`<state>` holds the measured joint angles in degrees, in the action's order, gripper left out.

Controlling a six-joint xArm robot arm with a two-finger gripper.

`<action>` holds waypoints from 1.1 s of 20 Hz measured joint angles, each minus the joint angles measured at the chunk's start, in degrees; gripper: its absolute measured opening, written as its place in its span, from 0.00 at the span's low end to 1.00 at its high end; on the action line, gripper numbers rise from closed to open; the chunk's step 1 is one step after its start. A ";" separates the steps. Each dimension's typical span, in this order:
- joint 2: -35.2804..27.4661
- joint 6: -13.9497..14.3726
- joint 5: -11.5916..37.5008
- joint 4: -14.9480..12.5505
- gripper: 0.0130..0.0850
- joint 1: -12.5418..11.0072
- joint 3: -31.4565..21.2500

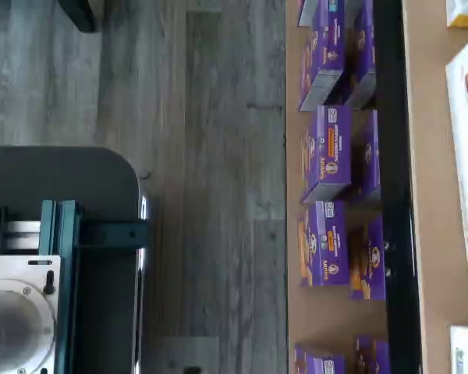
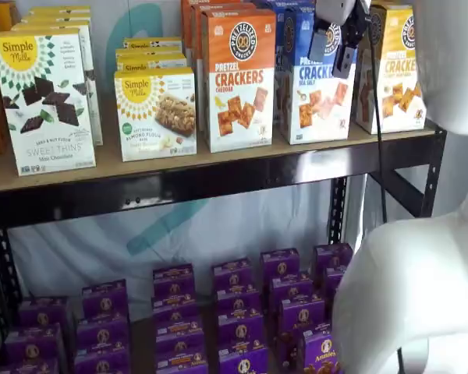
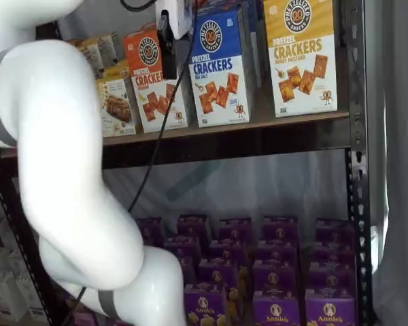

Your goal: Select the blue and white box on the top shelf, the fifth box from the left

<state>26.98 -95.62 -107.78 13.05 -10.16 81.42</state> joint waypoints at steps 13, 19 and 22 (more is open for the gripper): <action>0.56 -1.37 3.72 4.74 1.00 -3.22 -0.10; -2.78 -1.05 1.65 11.66 1.00 -6.92 6.71; -4.55 -0.65 1.13 13.68 1.00 -8.01 9.90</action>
<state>22.42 -96.27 -106.65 26.73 -18.17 91.32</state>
